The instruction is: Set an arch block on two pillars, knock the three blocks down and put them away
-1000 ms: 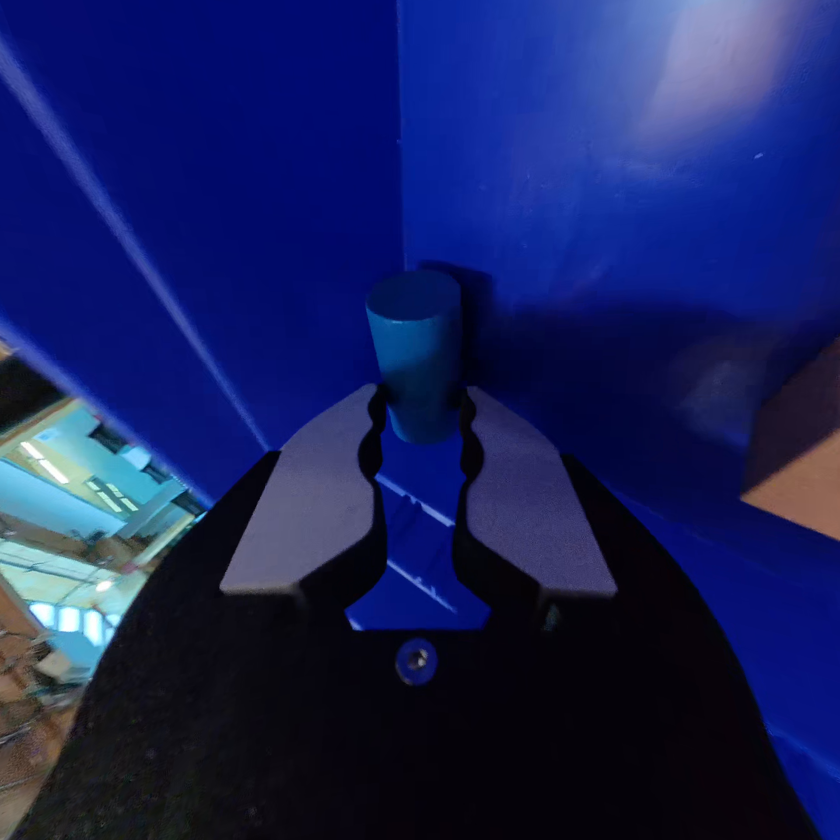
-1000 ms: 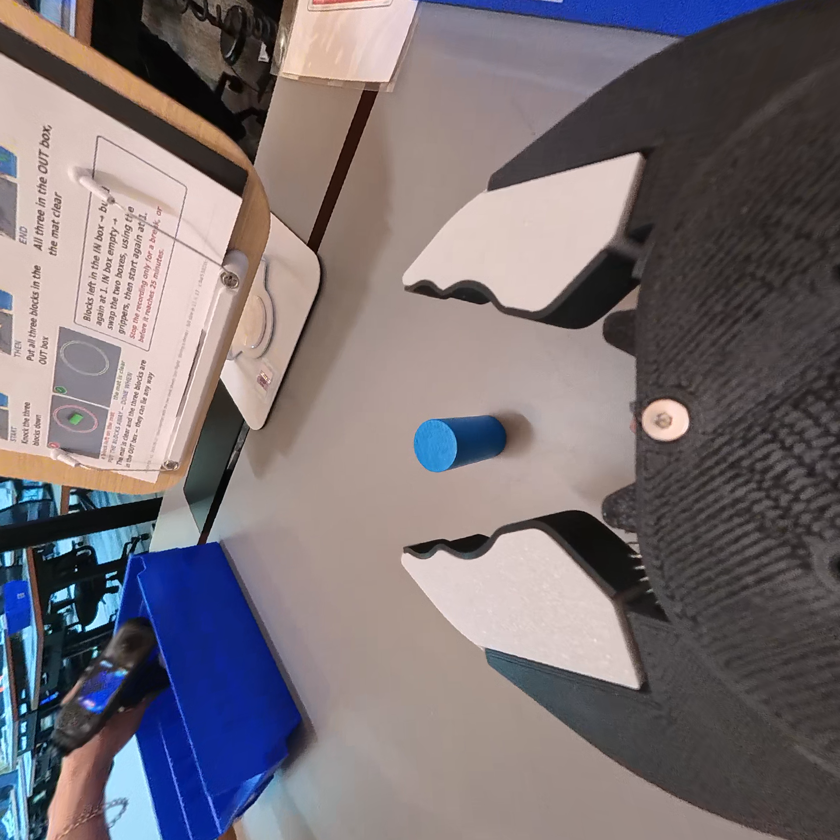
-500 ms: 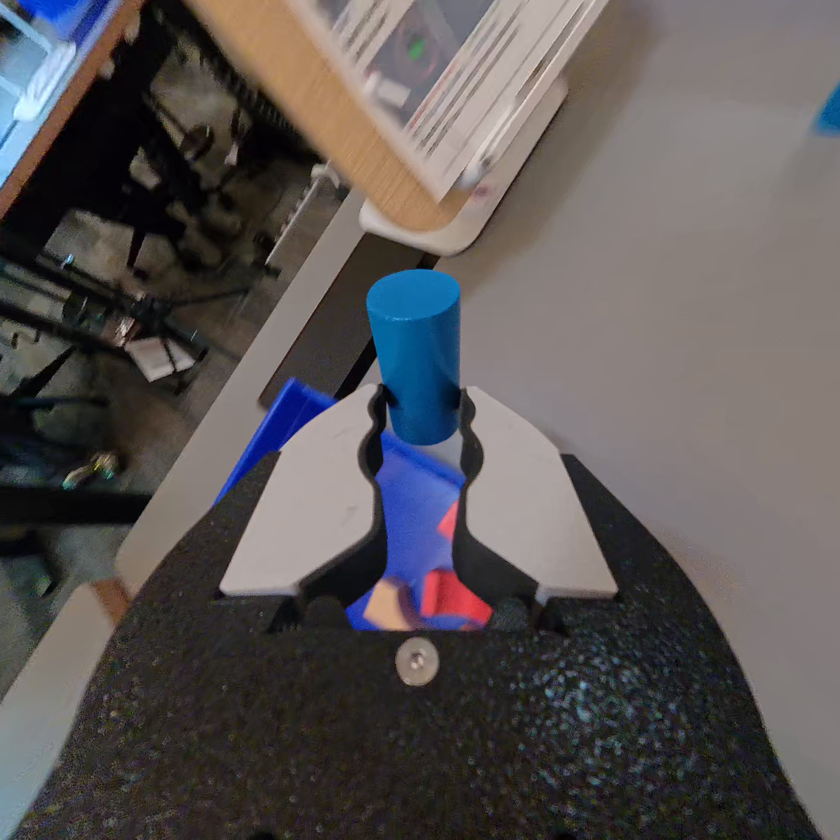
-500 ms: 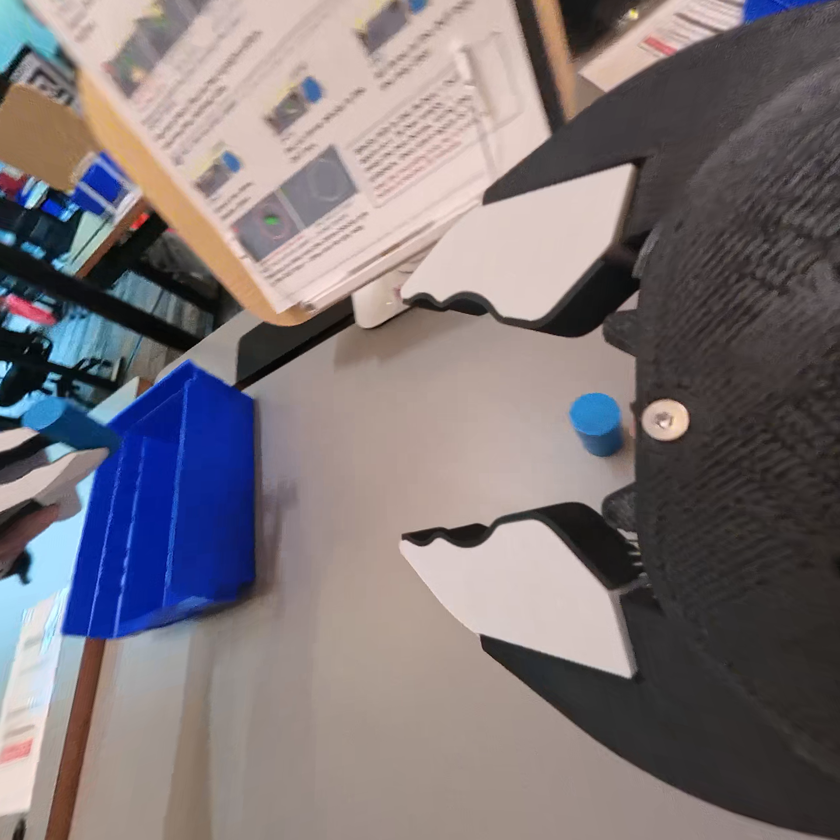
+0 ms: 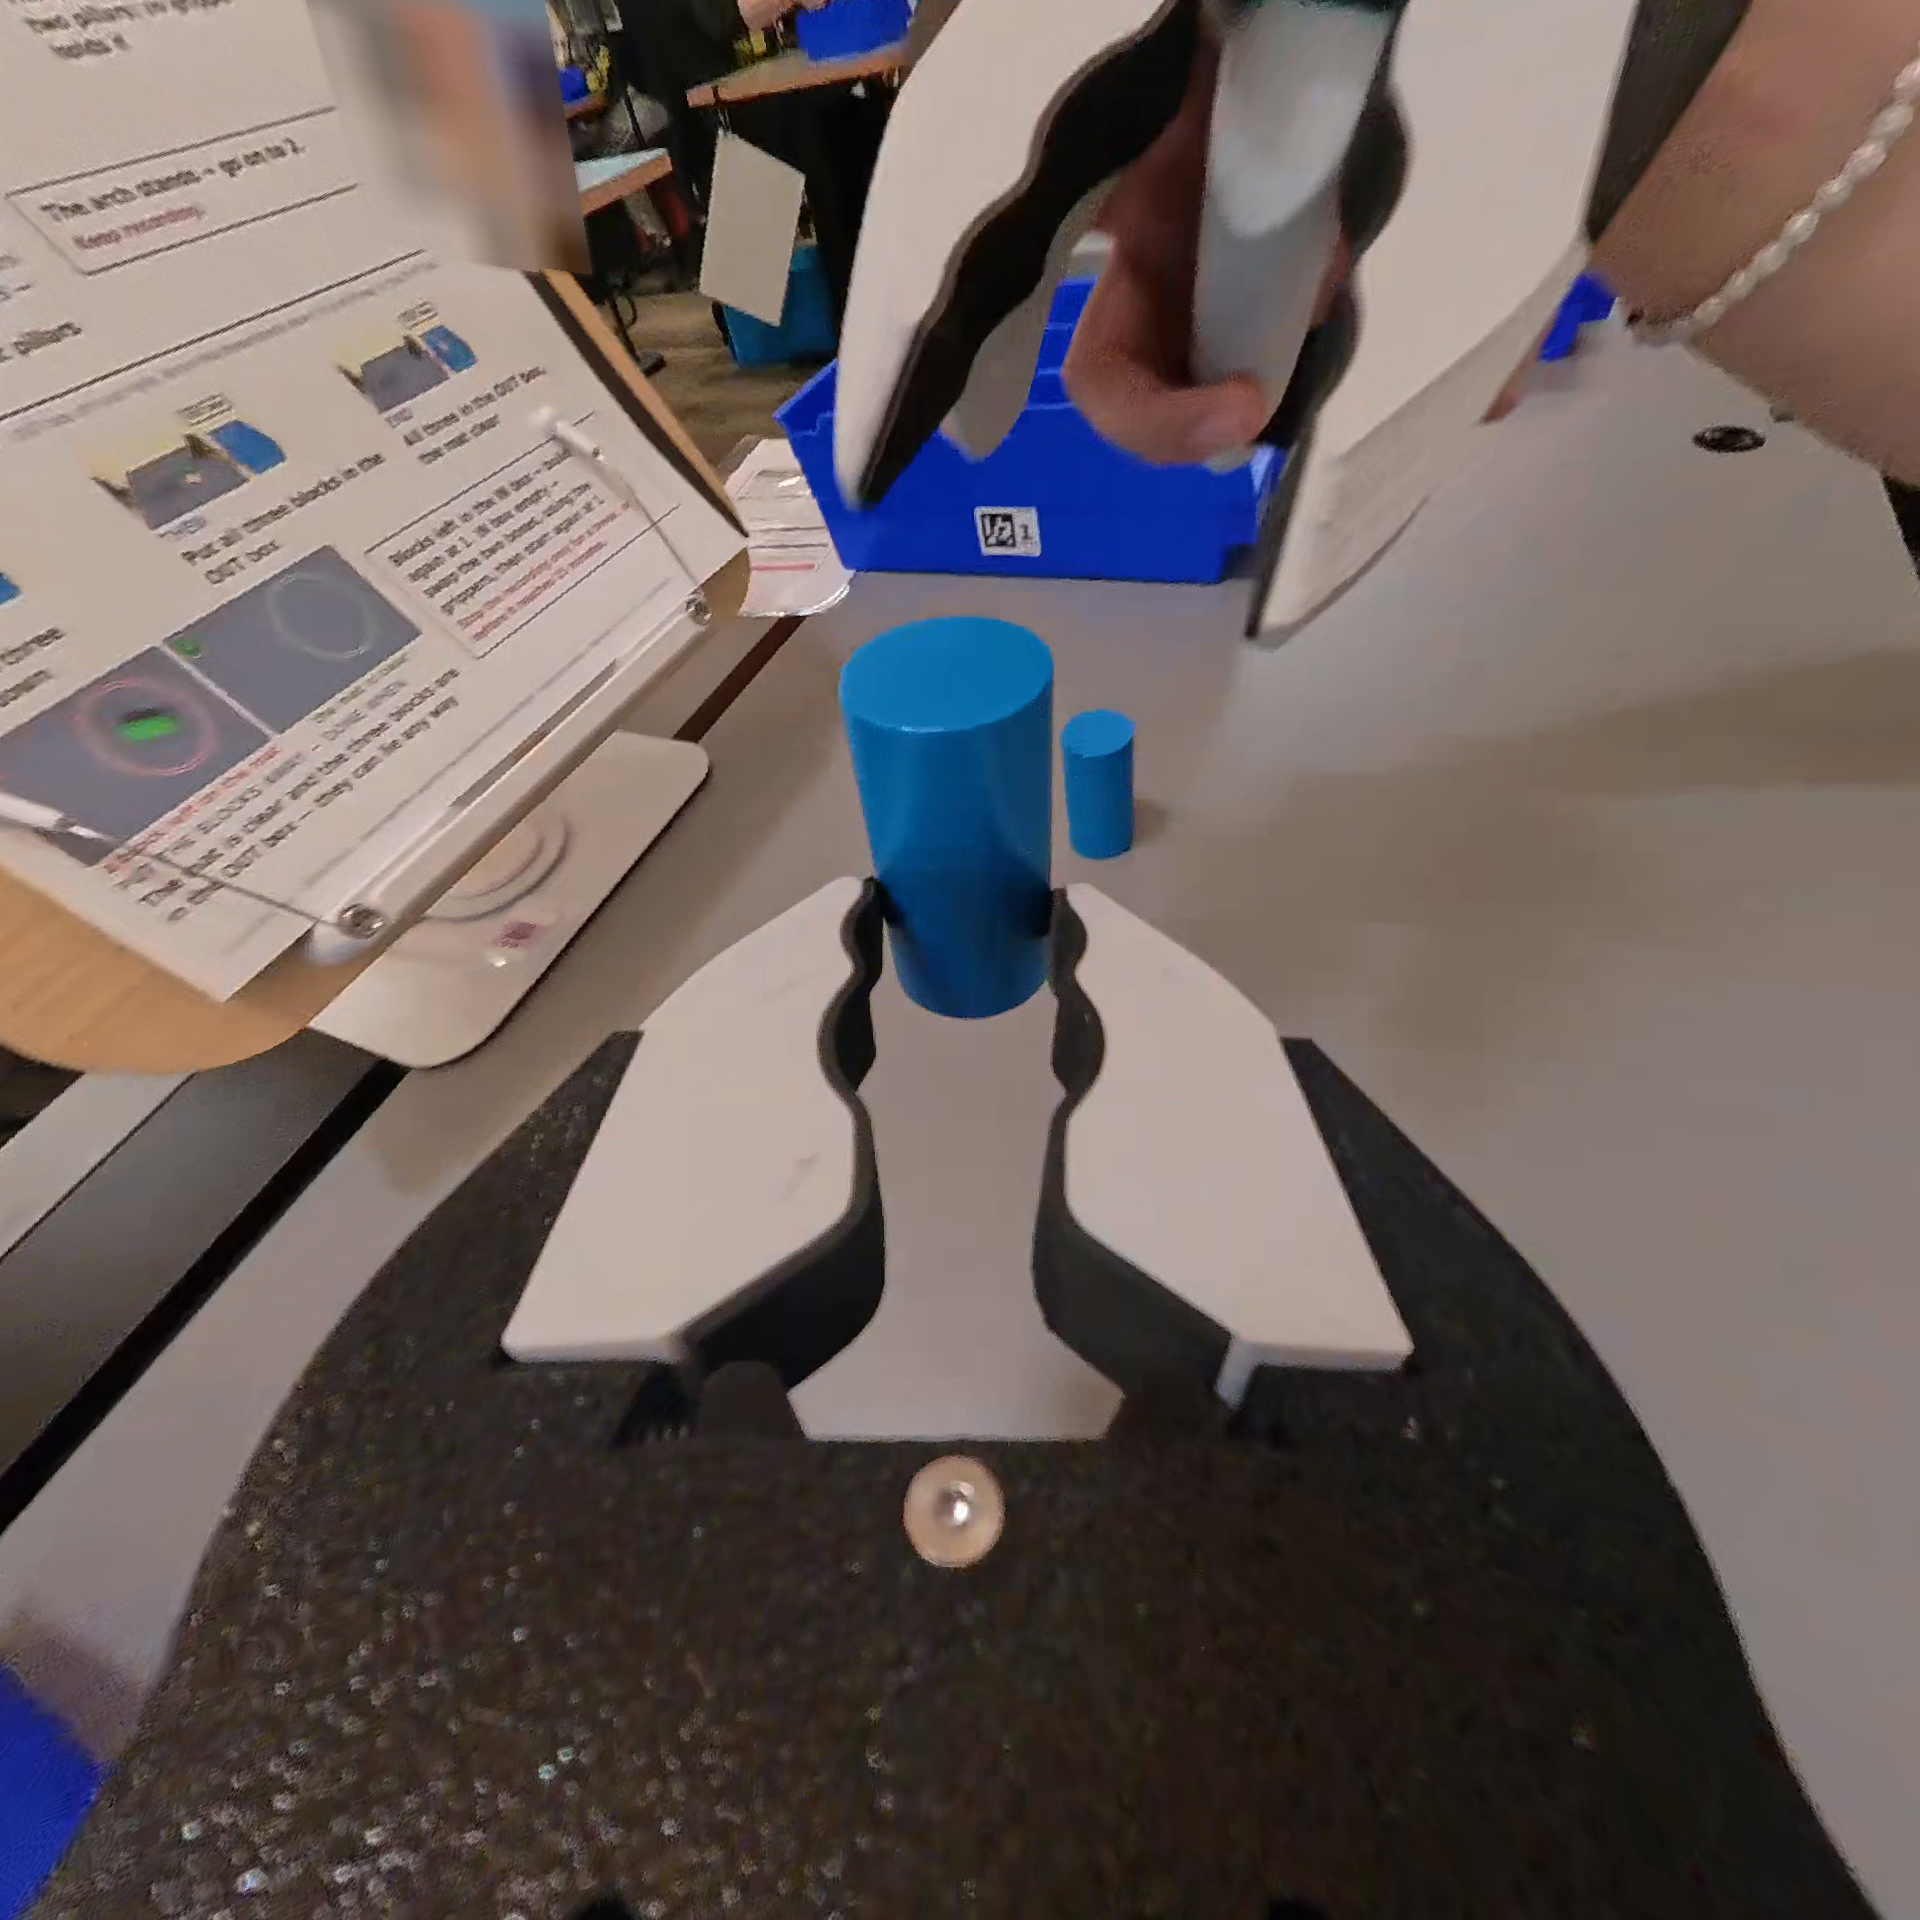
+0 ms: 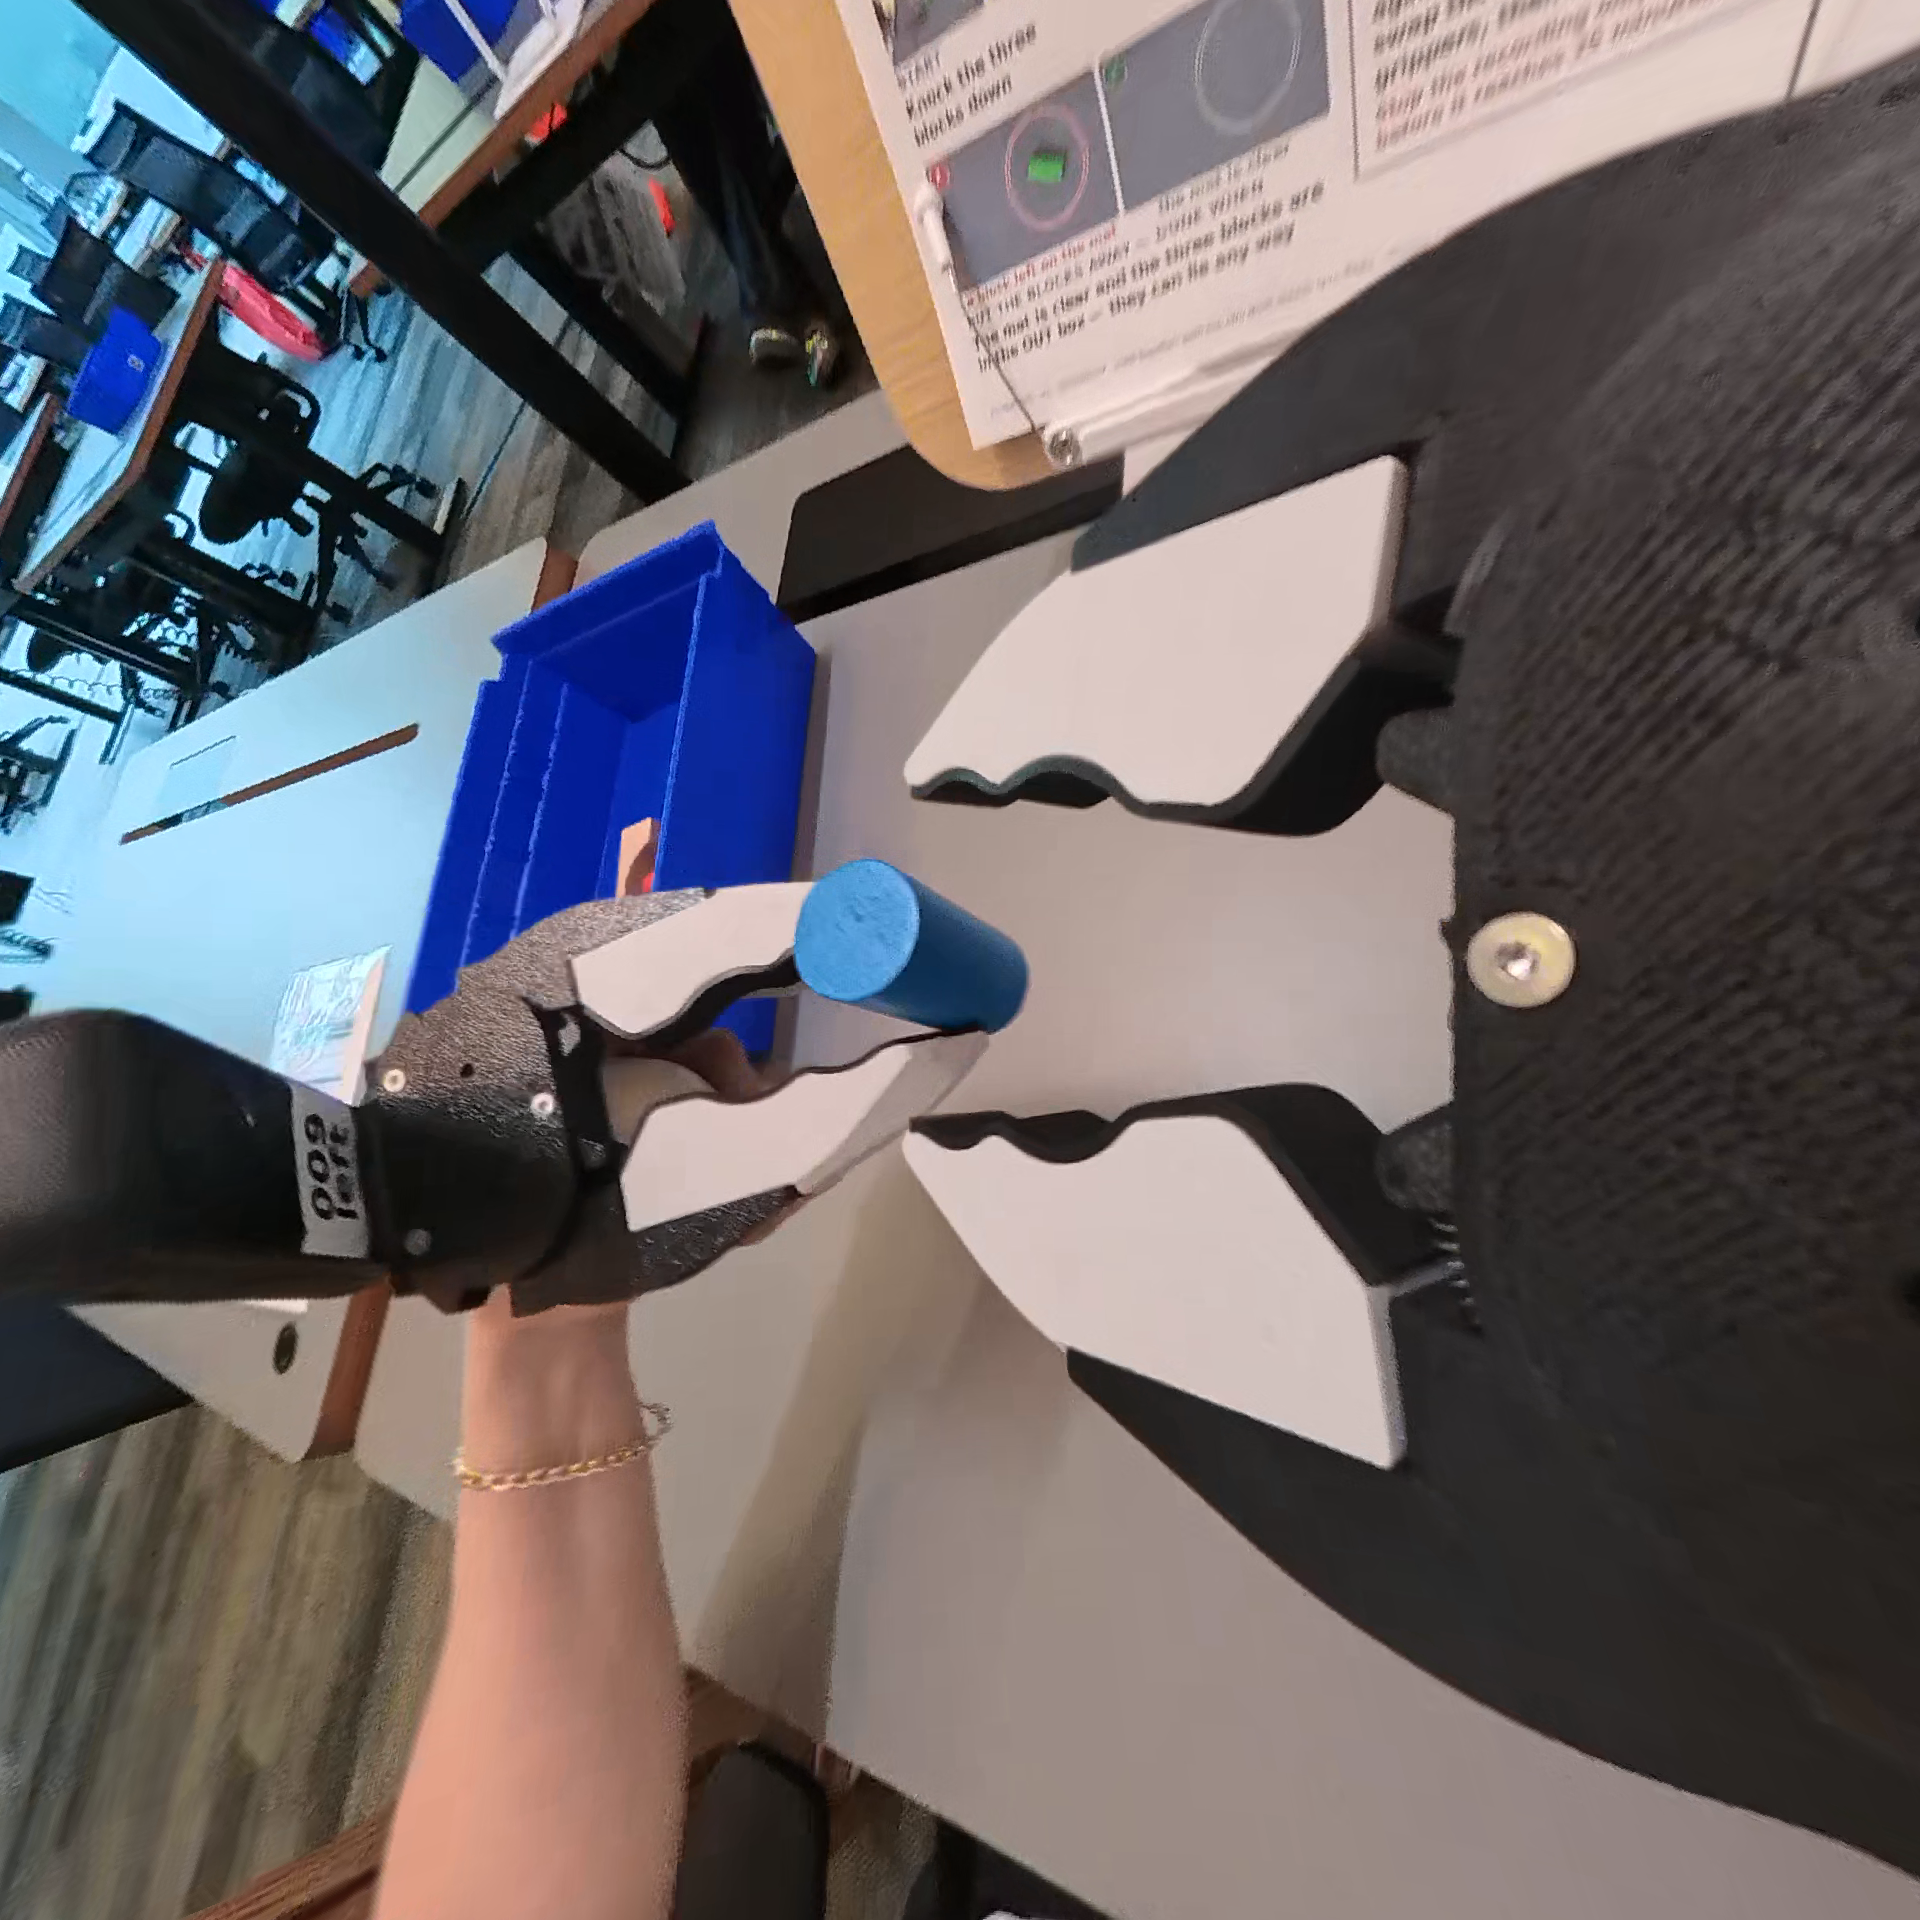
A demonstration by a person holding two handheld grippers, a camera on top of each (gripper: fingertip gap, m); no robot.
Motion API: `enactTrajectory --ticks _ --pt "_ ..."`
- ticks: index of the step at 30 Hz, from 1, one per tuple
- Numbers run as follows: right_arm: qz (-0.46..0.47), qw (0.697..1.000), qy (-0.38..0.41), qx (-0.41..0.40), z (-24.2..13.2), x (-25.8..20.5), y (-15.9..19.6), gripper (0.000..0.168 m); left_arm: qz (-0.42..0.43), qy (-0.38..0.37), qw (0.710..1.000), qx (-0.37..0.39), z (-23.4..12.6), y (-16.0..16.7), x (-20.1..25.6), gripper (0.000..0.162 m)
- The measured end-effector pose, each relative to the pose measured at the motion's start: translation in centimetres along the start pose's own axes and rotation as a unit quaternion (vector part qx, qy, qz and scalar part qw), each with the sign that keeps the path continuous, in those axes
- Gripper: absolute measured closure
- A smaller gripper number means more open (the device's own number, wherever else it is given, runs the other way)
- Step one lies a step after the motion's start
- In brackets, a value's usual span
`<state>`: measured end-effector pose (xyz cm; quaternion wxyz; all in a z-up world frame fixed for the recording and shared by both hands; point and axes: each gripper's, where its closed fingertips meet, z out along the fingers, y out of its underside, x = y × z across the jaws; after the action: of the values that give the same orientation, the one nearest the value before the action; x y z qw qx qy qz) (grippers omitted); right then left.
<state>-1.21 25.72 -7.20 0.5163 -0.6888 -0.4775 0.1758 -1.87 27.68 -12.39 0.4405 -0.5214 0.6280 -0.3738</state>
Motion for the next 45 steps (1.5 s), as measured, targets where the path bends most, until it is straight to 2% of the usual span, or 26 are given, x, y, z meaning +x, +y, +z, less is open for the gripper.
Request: enactTrajectory --ticks 7,22,25,29,33,37,45 --pt "0.045 0.999 -0.008 0.029 1.4 -1.3 1.3 0.128 -0.025 0.011 0.999 0.021 1.4 0.5 2.1 0.132" --pt "0.072 0.997 0.001 0.017 3.1 -1.3 3.3 0.136 -0.038 -0.005 0.999 0.016 1.9 2.0 2.4 0.132" --pt "0.084 0.996 0.042 0.010 3.0 -0.4 4.0 0.136 -0.040 -0.032 0.999 0.015 2.1 2.5 1.9 0.131" --pt "0.134 0.983 0.127 -0.022 2.4 1.6 6.4 0.136 -0.050 -0.072 0.996 0.015 1.8 3.1 0.8 0.115" --pt "0.179 0.967 0.178 -0.037 2.6 1.7 8.9 0.136 -0.067 -0.080 0.994 0.029 1.3 3.4 0.4 0.113" --pt "0.207 0.956 0.204 -0.039 3.5 1.3 11.0 0.136 -0.078 -0.079 0.993 0.032 1.2 4.0 0.6 0.114" --pt "0.205 0.946 0.245 -0.052 5.3 1.0 13.9 0.136 -0.083 -0.076 0.993 0.032 1.2 4.8 1.1 0.116"
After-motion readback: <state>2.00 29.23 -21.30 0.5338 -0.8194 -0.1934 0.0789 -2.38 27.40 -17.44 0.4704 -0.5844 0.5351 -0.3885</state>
